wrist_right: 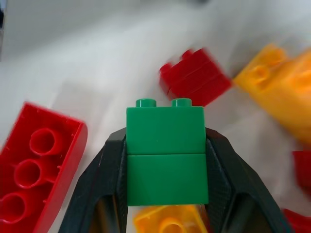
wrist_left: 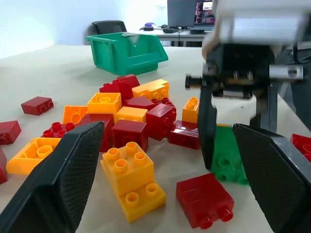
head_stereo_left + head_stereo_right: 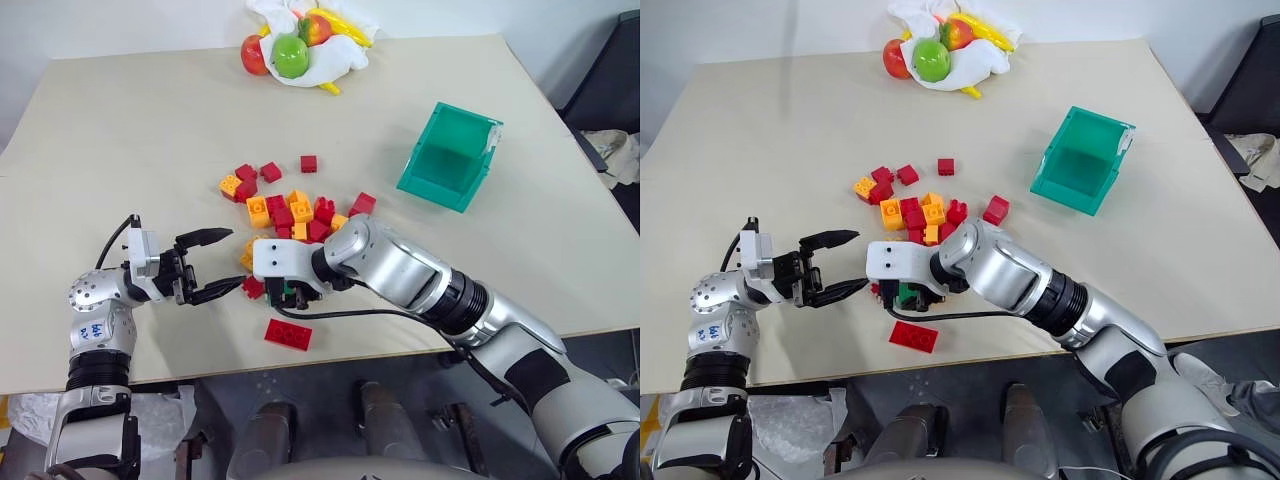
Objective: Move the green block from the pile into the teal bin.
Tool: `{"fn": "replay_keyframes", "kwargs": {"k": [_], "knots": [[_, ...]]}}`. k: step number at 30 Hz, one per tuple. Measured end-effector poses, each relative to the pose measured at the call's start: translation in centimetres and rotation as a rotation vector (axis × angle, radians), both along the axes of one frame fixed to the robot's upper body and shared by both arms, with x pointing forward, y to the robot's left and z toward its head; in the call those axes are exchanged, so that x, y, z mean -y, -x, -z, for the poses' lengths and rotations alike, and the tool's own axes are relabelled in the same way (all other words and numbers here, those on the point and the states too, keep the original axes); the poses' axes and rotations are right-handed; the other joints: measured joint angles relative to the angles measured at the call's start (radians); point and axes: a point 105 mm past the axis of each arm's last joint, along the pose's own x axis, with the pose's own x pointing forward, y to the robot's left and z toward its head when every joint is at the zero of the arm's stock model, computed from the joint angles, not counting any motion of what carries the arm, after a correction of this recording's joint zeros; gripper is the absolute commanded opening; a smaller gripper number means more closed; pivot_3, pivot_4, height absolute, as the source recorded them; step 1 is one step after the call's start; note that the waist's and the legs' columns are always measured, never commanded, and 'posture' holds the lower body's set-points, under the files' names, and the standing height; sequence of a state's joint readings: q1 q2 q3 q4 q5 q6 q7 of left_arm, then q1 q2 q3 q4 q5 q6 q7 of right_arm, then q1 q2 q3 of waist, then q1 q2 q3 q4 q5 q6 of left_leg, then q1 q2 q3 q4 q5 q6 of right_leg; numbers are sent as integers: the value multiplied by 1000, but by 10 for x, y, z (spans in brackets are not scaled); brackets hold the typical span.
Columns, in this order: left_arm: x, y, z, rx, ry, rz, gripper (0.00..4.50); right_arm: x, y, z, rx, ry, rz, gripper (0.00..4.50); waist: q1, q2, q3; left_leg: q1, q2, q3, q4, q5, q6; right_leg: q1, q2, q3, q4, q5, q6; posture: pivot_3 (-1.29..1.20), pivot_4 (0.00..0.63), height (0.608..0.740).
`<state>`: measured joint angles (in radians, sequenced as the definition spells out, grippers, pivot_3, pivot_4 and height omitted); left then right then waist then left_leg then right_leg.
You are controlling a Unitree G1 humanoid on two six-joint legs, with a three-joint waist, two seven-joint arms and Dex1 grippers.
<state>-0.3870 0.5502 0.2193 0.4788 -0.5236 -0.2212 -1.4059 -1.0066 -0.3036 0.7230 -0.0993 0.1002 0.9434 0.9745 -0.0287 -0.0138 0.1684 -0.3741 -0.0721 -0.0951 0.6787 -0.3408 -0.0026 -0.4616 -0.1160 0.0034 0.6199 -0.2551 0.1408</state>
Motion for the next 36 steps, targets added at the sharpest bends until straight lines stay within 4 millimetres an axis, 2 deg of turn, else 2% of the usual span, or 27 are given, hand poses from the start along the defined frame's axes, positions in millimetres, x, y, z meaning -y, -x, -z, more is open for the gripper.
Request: {"fn": "replay_keyframes", "kwargs": {"k": [4, 10, 14, 16, 18, 20, 25, 29, 33, 34, 36], "knots": [[3, 1, -1, -1, -4, 18, 4500, 7, -2, -31, 48, -120, 9, 1512, 1, 0, 0, 0, 0, 0, 0, 0, 0, 0, 0, 0, 0, 0, 0, 0, 150, 740], [25, 7, -1, -26, -56, 132, 4500, 59, -20, -48, 149, -176, 160, 1512, 6, 1, 1, -1, -1, -1, 0, -1, 1, 1, -1, 0, -2, 0, 0, 0, 150, 740], [47, 0, -2, -36, -87, 164, 4500, 107, -42, -70, 271, -152, 348, 1512, 7, 2, 1, -1, -1, 0, 0, -1, 1, 1, -1, 0, -4, 0, 0, 0, 150, 740], [61, -9, -7, -25, -82, 150, 4500, 141, -57, -75, 337, -86, 470, 1512, 16, 2, 2, -1, -1, 1, 0, -1, 1, 2, 0, 0, -7, 0, 1, 0, 150, 740], [79, -19, -16, -10, -59, 122, 4500, 189, -78, -81, 419, 3, 634, 1512, 26, 2, 2, -1, -1, 3, 0, -1, 2, 1, -1, 1, -8, 1, 1, 0, 150, 740], [89, -24, -19, -9, -50, 101, 4500, 221, -93, -87, 477, 58, 741, 1512, 27, 3, 2, -1, -2, 5, 0, -1, 3, 1, 0, 2, -9, 1, 2, 0, 150, 740], [110, -43, -25, -34, -60, -2, 4500, 264, -122, -91, 565, 124, 858, 1512, 17, 6, 4, 0, -2, 11, -3, -2, 3, -1, 1, 5, -9, 1, 2, 0, 150, 740], [121, -61, -32, -50, -44, -99, 4500, 266, -146, -90, 589, 71, 876, 2844, 12, 6, 4, 1, -1, 11, -3, -2, 3, -1, 1, 5, -9, 1, 2, 0, 150, 740], [122, -72, -27, -53, -123, -145, 4500, 266, -156, -94, 593, 12, 875, 4216, 9, 6, 4, 0, -2, 11, -5, -1, 3, -1, 1, 5, -8, 1, 2, 0, 150, 740], [121, -73, -25, -59, -133, -151, 4500, 267, -157, -97, 598, -1, 877, 4463, 8, 7, 4, 0, -1, 11, -5, -2, 3, -1, 1, 4, -8, 1, 2, 0, 150, 740], [120, -73, -23, -79, -134, -154, 4500, 269, -157, -103, 607, -34, 882, 4463, 5, 7, 4, 0, -1, 10, -6, -2, 3, -1, 1, 4, -9, 1, 2, 0, 150, 740]]}}
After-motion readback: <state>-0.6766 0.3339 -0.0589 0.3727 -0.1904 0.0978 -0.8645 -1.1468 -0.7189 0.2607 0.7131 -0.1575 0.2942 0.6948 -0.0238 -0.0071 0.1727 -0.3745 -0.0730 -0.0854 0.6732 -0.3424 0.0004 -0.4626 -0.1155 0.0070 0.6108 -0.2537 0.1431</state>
